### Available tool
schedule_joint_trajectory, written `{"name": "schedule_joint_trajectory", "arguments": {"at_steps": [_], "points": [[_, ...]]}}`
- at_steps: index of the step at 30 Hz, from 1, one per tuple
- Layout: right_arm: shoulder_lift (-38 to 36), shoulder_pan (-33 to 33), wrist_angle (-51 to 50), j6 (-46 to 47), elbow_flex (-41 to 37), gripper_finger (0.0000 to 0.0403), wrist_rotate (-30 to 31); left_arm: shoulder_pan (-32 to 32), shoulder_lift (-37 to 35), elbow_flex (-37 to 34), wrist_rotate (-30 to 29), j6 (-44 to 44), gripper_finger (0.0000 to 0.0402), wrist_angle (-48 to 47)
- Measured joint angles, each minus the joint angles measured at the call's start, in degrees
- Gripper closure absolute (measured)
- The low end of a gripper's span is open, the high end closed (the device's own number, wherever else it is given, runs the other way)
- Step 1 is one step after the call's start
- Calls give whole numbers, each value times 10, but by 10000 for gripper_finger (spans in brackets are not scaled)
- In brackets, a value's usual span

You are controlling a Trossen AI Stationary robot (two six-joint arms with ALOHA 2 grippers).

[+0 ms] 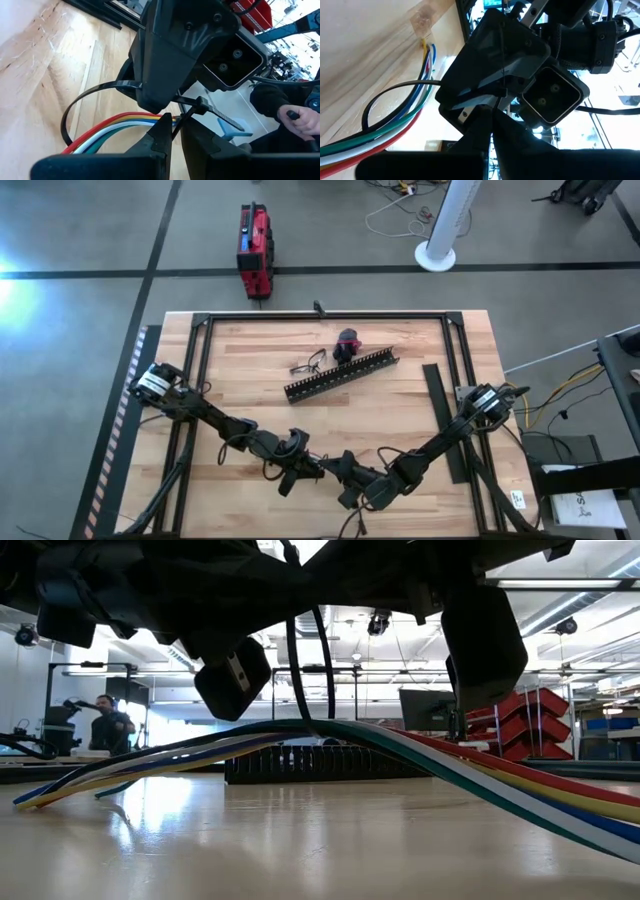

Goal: Ziptie cables
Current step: Wrap the cable wires with black zip tie

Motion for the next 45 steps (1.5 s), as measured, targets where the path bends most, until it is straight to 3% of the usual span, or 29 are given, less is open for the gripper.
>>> {"name": "schedule_joint_trajectory", "arguments": {"at_steps": [45], "points": [[0, 9, -3, -1, 2, 403, 2, -1, -27, 0, -42, 38, 401, -40]]}}
